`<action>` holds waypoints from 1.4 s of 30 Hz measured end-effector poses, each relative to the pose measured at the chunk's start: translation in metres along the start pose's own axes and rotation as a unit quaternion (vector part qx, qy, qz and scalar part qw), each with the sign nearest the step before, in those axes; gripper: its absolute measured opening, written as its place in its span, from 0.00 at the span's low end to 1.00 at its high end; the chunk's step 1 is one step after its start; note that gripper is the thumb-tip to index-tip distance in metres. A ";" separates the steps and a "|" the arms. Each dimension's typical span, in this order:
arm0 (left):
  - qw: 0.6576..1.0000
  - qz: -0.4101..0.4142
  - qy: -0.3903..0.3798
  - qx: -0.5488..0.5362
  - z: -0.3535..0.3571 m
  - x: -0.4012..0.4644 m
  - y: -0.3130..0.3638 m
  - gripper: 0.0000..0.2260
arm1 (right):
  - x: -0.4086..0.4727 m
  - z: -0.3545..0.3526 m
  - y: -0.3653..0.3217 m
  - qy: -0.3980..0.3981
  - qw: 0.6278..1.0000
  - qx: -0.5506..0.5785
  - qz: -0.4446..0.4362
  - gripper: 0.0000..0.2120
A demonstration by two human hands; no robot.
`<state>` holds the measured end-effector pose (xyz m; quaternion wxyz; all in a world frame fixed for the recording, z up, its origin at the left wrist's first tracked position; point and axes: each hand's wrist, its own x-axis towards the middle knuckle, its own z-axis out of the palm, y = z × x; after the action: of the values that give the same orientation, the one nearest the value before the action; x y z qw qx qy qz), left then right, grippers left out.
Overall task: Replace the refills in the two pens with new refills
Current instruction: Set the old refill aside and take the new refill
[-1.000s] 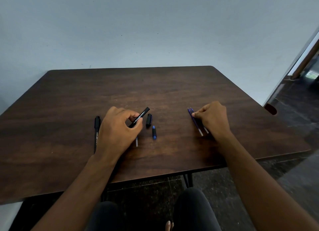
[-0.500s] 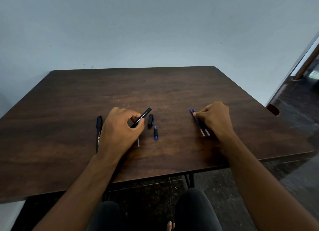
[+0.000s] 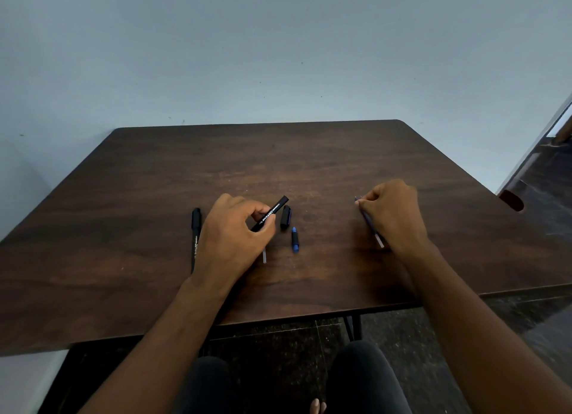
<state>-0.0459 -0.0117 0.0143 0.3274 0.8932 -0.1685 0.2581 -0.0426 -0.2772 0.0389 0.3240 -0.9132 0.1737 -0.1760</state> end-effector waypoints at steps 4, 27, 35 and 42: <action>0.998 -0.014 -0.004 0.055 -0.020 -0.002 -0.011 0.04 | -0.013 0.020 -0.038 -0.084 0.994 0.010 -0.075 0.07; 0.995 -0.054 0.053 0.064 -0.025 -0.015 -0.021 0.05 | -0.048 0.093 -0.117 -0.176 0.977 -0.093 -0.076 0.16; 0.996 -0.052 0.052 0.055 -0.025 -0.017 -0.023 0.05 | -0.055 0.089 -0.126 -0.178 0.969 -0.147 -0.082 0.18; 0.995 -0.054 0.056 0.057 -0.024 -0.016 -0.023 0.04 | -0.058 0.084 -0.135 -0.182 0.963 -0.181 -0.083 0.14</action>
<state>-0.0565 0.0236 0.0094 0.2981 0.9024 -0.0865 0.2991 -0.0295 -0.1088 0.0540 0.1642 -0.9843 0.0649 0.0009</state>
